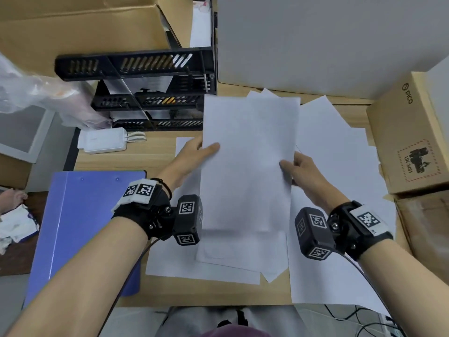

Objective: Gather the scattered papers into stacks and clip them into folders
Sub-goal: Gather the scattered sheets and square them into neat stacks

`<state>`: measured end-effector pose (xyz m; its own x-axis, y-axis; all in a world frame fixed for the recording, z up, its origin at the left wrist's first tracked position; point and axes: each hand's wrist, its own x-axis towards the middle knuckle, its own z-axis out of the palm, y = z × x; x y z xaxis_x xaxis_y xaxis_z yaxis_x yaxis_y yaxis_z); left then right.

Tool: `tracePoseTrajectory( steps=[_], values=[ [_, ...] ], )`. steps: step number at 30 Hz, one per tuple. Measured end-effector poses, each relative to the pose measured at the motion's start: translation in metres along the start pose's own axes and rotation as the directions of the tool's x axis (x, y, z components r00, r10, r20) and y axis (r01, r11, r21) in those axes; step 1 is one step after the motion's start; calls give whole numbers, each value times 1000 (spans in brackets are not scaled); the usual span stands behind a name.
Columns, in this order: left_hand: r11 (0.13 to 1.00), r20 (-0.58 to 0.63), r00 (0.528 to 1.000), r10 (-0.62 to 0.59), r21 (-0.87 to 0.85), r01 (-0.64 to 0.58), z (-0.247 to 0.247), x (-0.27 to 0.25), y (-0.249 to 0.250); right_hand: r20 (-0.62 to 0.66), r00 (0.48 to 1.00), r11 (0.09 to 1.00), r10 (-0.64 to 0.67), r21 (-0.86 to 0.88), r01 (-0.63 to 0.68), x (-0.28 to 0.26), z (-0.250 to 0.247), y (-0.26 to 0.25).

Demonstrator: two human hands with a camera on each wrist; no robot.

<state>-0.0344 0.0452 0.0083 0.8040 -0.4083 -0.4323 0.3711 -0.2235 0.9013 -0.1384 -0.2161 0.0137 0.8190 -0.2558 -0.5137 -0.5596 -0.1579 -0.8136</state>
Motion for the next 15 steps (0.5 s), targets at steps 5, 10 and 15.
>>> tracePoseTrajectory(
  steps=[5,10,15],
  values=[
    [917,-186,910,-370,86,390,-18,-3,-64,23,960,960,279,-40,-278,-9,8,64],
    [879,-158,871,-465,34,475,-14,-16,-81,-89,930,934,356,6,-357,-15,17,81],
    [868,-96,866,-491,27,495,6,-14,-77,7,917,916,398,52,-398,-10,24,74]
  ],
)
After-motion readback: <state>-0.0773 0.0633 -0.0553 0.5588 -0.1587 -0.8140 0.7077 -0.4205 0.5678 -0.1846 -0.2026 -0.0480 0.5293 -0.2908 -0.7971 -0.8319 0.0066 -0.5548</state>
